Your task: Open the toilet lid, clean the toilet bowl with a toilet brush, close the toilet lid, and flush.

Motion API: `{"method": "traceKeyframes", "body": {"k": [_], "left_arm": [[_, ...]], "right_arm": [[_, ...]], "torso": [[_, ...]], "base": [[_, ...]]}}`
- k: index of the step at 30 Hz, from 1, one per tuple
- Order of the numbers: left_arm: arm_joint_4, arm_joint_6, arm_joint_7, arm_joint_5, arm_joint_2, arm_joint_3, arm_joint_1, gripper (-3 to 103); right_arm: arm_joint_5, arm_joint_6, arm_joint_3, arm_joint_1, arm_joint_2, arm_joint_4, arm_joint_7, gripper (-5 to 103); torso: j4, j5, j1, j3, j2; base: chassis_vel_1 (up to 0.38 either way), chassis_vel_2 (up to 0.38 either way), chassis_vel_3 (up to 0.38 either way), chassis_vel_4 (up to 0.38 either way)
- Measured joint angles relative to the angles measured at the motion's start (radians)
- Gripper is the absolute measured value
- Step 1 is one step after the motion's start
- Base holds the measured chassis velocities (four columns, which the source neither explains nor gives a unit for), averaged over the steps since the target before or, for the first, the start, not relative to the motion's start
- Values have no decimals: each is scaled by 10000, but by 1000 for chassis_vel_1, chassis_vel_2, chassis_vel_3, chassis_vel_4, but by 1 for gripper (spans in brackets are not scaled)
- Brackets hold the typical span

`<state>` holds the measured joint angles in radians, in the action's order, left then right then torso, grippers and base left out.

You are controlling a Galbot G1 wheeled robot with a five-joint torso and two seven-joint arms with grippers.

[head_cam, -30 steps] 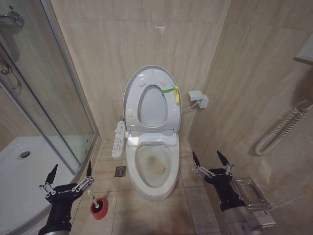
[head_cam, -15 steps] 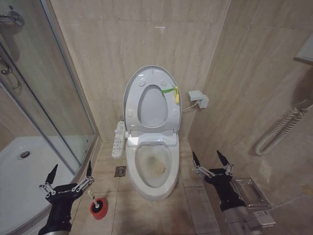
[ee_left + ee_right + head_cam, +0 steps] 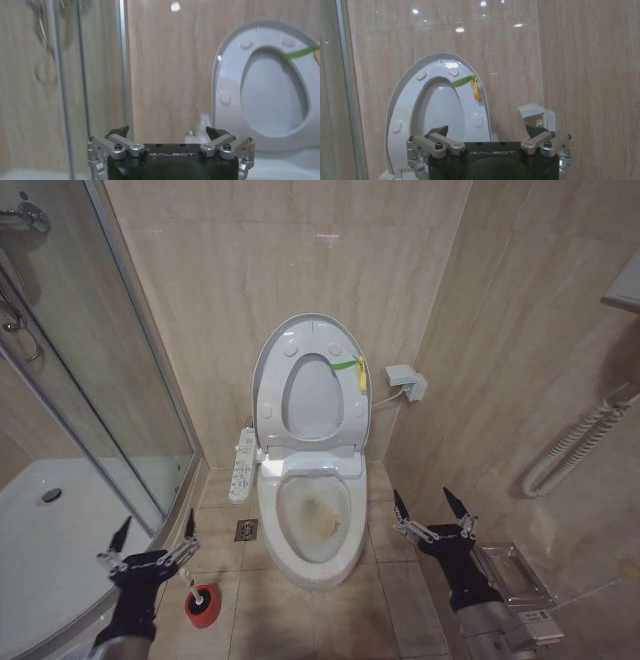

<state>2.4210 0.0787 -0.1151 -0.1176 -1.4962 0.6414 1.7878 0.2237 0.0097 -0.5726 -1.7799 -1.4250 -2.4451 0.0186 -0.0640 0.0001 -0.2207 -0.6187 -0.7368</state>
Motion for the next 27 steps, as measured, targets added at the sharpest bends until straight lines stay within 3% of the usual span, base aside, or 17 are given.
{"method": "traceKeyframes", "body": {"k": [3, 5, 7, 10, 27], "left_arm": [[-431, 1075, 606, -430, -392, -8, -807, 100], [-509, 1283, 723, -511, -463, -11, -960, 100], [-872, 2188, 1234, -872, -792, -20, -1643, 100], [-998, 2501, 1408, -995, -900, -22, -1871, 100], [-1006, 2507, 1415, -1003, -906, -28, -1864, 100]], "right_arm": [[0, 0, 0, 0, 0, 0, 0, 100], [0, 0, 0, 0, 0, 0, 1, 100], [0, 0, 1, 0, 0, 0, 0, 100], [0, 0, -1, 0, 0, 0, 4, 100], [0, 0, 0, 0, 0, 0, 1, 100]], "torso": [[0, 0, 0, 0, 0], [0, 0, 0, 0, 0], [0, -2, -1, 0, 1], [-1, 0, -1, -1, 2], [1, -1, 0, 0, 1]], "base": [[0, 0, 0, 0], [0, 0, 0, 0], [0, 0, 0, 0], [0, 0, 0, 0], [0, 0, 0, 0]]}}
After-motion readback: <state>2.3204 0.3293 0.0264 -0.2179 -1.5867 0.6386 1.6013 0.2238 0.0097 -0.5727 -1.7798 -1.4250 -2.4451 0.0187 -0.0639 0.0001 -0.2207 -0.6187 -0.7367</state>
